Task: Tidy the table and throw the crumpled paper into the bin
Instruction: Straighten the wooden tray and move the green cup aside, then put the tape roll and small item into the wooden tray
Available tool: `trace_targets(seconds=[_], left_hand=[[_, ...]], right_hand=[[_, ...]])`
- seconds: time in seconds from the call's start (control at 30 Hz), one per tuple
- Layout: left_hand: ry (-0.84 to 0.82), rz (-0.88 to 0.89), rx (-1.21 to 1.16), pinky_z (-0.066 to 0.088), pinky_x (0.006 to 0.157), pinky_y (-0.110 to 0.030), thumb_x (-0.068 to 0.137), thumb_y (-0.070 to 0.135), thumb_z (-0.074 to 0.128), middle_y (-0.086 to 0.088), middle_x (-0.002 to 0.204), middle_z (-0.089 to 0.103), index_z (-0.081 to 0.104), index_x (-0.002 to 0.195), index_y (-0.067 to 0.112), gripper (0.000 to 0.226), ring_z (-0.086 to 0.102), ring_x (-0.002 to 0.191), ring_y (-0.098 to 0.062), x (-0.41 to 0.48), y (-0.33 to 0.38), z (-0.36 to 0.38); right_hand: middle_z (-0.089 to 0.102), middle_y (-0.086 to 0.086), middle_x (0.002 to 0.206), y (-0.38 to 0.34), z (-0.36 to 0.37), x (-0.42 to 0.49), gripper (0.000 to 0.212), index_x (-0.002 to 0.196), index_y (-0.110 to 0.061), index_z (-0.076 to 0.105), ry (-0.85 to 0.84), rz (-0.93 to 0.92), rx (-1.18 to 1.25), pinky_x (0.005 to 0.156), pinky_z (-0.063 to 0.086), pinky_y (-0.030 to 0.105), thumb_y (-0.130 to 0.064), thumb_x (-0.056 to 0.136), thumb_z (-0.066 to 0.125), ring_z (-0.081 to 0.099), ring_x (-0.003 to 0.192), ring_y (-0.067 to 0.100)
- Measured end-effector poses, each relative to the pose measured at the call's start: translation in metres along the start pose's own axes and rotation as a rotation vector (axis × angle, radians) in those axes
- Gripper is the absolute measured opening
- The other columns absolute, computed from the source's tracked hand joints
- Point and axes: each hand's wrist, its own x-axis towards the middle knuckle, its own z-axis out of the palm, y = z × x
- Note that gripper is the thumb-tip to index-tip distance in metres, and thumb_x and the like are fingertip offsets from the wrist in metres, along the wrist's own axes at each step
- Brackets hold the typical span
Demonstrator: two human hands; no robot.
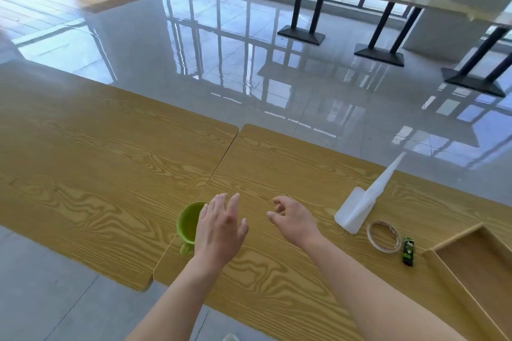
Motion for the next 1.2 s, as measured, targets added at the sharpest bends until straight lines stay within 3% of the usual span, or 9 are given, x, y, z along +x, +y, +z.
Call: trace_targets(seconds=[0.13,0.5,0.83,1.03,1.13,1.2], left_hand=[[-0.056,0.088,0.007,0.031,0.114,-0.042,0.092,0.042,0.054,-0.013,0.15,0.041,0.033,0.149,0.017,0.065,0.037,0.139,-0.028,0.006,0.026,0.008],[-0.181,0.299,-0.129,0.041,0.104,-0.036,0.091,0.04,0.057,-0.008,0.14,0.051,0.039,0.146,0.015,0.064,0.046,0.13,-0.025,0.019,0.099,0.027],[-0.245,0.286,-0.378,0.043,0.093,-0.033,0.091,0.045,0.059,0.0,0.137,0.053,0.041,0.145,0.022,0.062,0.052,0.123,-0.021,0.034,0.197,0.044],[-0.244,0.25,-0.429,0.036,0.107,-0.04,0.093,0.049,0.053,-0.005,0.151,0.043,0.034,0.15,0.019,0.068,0.039,0.139,-0.021,0.068,0.259,0.051],[-0.27,0.195,-0.451,0.035,0.108,-0.043,0.095,0.046,0.05,-0.008,0.151,0.045,0.034,0.15,0.018,0.064,0.04,0.139,-0.023,0.077,0.28,0.059],[-0.262,0.133,-0.508,0.04,0.101,-0.04,0.097,0.043,0.048,-0.01,0.143,0.054,0.039,0.148,0.02,0.057,0.049,0.132,-0.026,0.08,0.289,0.065]], right_hand=[[0.064,-0.004,0.115,0.019,-0.019,-0.016,0.046,0.133,-0.022,0.056,0.07,0.014,-0.032,0.09,0.051,0.035,-0.039,0.091,0.063,0.062,0.103,0.014],[0.063,-0.006,0.106,0.092,-0.057,-0.077,0.039,0.128,-0.019,0.059,0.241,0.254,0.03,0.087,0.051,0.034,-0.035,0.092,0.064,0.062,0.098,0.014],[0.062,-0.005,0.104,0.191,-0.095,-0.111,0.033,0.126,-0.021,0.06,0.313,0.447,0.08,0.08,0.048,0.031,-0.026,0.093,0.062,0.059,0.096,0.016],[0.06,0.009,0.125,0.277,-0.145,-0.121,0.041,0.133,-0.017,0.056,0.448,0.59,-0.062,0.093,0.05,0.041,-0.023,0.093,0.062,0.055,0.114,0.027],[0.054,0.009,0.132,0.314,-0.163,-0.119,0.044,0.138,-0.017,0.05,0.399,0.624,-0.146,0.095,0.046,0.04,-0.027,0.095,0.058,0.05,0.119,0.028],[0.051,0.006,0.134,0.332,-0.169,-0.116,0.043,0.138,-0.019,0.047,0.319,0.619,-0.197,0.094,0.046,0.039,-0.03,0.097,0.054,0.047,0.12,0.026]])
